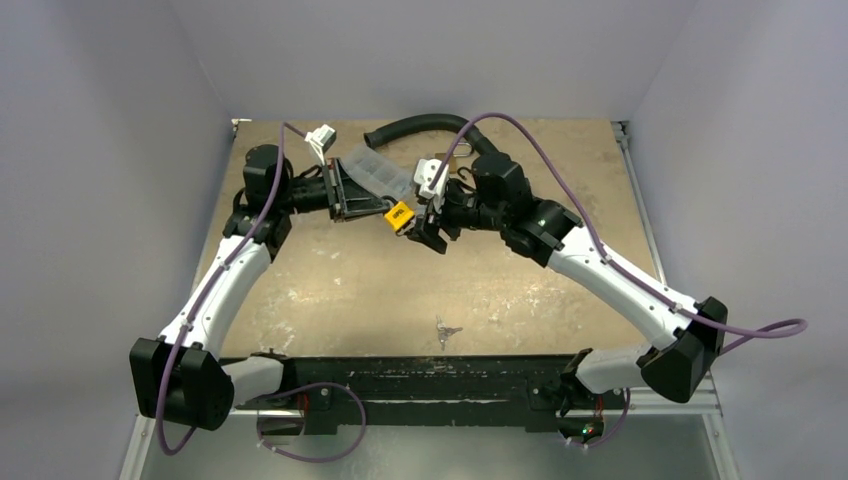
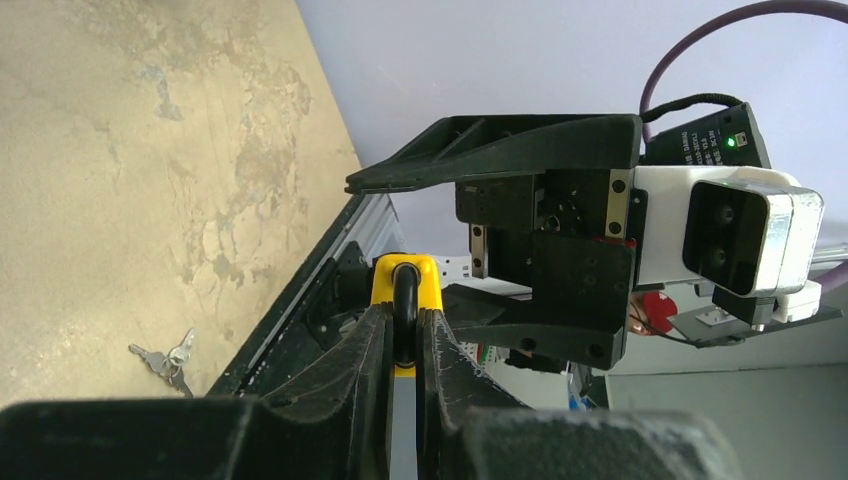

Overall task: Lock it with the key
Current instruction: Adjust the lock.

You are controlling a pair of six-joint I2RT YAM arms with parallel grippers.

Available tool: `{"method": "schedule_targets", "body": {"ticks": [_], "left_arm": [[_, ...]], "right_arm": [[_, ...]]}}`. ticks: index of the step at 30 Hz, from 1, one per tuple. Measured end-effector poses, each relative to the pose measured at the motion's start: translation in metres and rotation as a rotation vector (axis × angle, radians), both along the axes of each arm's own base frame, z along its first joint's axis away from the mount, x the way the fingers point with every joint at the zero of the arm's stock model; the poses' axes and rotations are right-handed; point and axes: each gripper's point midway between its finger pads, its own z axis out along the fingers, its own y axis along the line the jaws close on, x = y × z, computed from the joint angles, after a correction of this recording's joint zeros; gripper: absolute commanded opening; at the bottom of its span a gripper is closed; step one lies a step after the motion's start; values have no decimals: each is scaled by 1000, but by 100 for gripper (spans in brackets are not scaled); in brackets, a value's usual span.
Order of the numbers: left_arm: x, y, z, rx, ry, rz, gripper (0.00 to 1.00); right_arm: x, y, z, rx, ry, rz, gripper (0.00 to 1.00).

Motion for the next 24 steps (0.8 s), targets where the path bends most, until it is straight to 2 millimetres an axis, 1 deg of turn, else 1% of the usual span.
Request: {"method": "schedule_targets", "body": {"ticks": [3,6,10,14,19,22,24], "left_arm": [[-1,-1,0,0,0,-4,0],[-2,-1,0,-1,0,-11,0],[-6,-5,-1,-2,1,-31,0],[-11,-9,-3,-3,7,-53,0],[-14,-10,-1,-10,-4,-70,0],[-15,-10,2,-16,-17,-81,0],[-16,-11,3,-18,-22,-87,0]], "right_arm": [[0,-2,3,3,-12,5,63],[-5,-2,4,-5,-26,43,60],[-11,-1,1,-16,-35,90,59],[-15,0,0,-21,-32,118,62],[-17,0,-1,-20,-28,128,62],[-17,0,-1,-21,-28,127,66],[-17,0,-3,-23,-27,128,66]]}}
